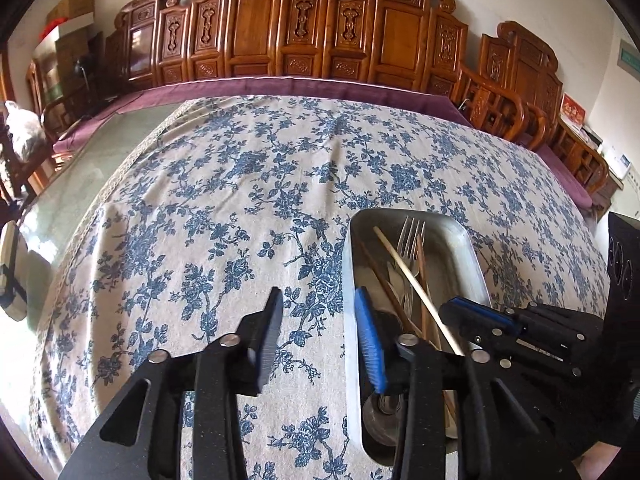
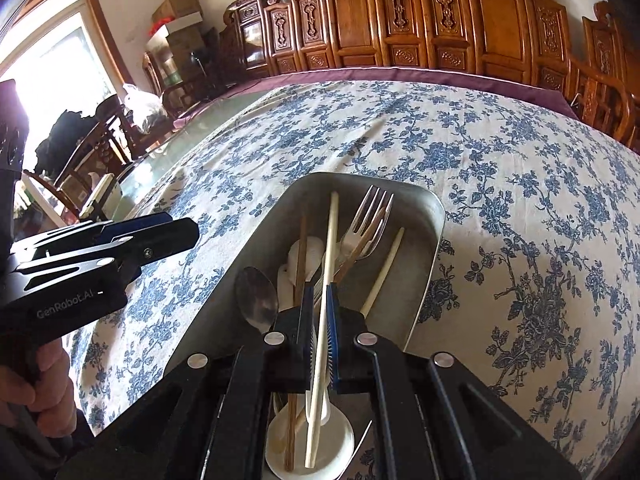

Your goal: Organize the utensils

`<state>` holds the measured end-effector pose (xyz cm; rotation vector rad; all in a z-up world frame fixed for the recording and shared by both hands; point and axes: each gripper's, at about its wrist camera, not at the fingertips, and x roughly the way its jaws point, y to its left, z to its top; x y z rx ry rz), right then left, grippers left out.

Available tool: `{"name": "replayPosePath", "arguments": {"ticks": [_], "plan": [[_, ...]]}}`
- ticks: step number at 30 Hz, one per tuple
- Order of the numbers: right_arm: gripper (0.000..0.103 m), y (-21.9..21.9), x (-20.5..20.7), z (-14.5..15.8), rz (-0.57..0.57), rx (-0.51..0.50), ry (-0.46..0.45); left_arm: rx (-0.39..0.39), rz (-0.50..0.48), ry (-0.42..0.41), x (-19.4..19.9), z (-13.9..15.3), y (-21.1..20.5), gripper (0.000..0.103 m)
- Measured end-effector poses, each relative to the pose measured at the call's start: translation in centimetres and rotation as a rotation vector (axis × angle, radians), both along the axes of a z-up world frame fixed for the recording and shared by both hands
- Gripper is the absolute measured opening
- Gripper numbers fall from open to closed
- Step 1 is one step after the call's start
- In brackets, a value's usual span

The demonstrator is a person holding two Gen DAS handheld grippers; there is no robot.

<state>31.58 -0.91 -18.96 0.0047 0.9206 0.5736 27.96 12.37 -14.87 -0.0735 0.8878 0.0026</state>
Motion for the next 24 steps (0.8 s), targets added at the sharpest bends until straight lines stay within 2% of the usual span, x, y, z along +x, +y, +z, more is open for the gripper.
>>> {"name": "replayPosePath", "arguments": {"ticks": [5,7,11,13,16,20,22,23,24], "plan": [[0.008,-1.0,-1.3,1.4,0.003,0.005,-0.033,0.003,0.008,-0.027,-1.0,1.0,-0.3,0.039],[0.010,-1.6,-2.1,2.1,0.003,0.007,-0.045,0.002,0.011,-0.036,-1.6,1.5,-0.5,0.046],[0.010,-3.2,-4.0,4.0,-0.007,0.005,-0.077,0.000,0.021,-0.050,-3.2,2.5,-1.2,0.053],[0.013,-4.2,-5.1,5.1,-0.014,0.006,-0.098,-0.001,0.024,-0.063,-4.2,3.1,-1.7,0.062],[0.026,-5.4,-6.5,6.6,-0.036,0.000,-0.129,0.006,0.020,-0.082,-5.6,4.0,-2.6,0.071],[0.031,-7.6,-8.7,8.4,-0.074,-0.007,-0.167,0.013,0.005,-0.106,-7.6,5.2,-3.9,0.084],[0.050,-8.6,-9.7,9.2,-0.097,-0.013,-0.187,0.022,-0.002,-0.117,-8.4,5.9,-4.7,0.091],[0.054,-9.4,-10.5,9.9,-0.117,-0.018,-0.204,0.026,-0.007,-0.123,-8.7,6.2,-5.0,0.092],[0.064,-9.9,-10.8,10.3,-0.132,-0.021,-0.216,0.032,-0.012,-0.132,-9.2,6.6,-5.5,0.094]]}}
